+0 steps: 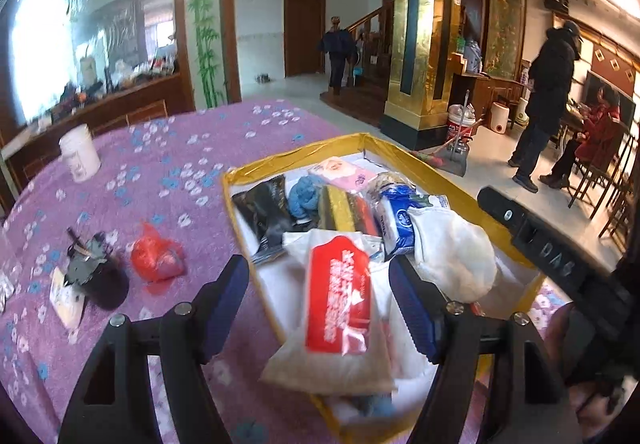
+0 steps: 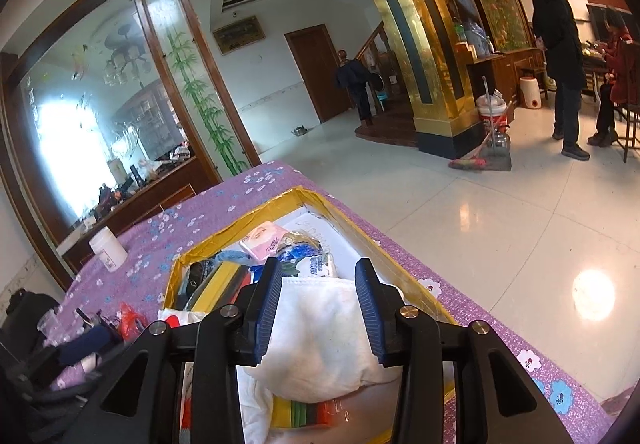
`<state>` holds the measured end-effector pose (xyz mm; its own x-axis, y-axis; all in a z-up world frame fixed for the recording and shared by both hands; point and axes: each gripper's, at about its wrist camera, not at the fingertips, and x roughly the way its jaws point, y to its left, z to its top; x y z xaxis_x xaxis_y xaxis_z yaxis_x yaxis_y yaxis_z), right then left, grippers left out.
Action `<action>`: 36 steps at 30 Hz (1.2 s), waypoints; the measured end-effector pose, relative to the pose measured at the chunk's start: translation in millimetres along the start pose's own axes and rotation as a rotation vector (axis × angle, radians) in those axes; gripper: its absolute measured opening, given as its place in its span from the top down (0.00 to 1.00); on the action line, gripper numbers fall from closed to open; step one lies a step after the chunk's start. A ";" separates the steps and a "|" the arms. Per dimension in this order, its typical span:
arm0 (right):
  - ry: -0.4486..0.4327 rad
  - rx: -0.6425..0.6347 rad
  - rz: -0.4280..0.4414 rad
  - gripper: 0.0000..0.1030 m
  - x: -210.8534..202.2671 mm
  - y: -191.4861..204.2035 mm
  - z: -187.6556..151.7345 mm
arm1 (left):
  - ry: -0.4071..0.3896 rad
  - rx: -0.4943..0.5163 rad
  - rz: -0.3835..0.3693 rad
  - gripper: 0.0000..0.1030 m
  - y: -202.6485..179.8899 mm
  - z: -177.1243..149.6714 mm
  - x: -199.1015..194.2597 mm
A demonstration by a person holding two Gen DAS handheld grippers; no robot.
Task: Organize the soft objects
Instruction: 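Open the left tool over the tray while the right tool releases the white sock, then withdraw both tools from the tray toward the Face pack and red plastic bag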
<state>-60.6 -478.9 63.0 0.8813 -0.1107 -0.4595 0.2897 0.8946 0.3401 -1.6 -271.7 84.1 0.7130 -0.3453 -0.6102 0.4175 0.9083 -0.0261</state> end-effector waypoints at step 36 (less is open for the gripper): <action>0.312 -0.350 0.451 0.51 -21.8 159.7 -106.4 | 0.216 -0.928 0.071 0.25 327.0 -63.1 -20.2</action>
<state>-73.3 -287.6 40.1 0.7230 0.3923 -0.5687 -0.2684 0.9180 0.2920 84.9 47.2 37.9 0.5611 -0.3152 -0.7654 -0.3023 0.7827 -0.5440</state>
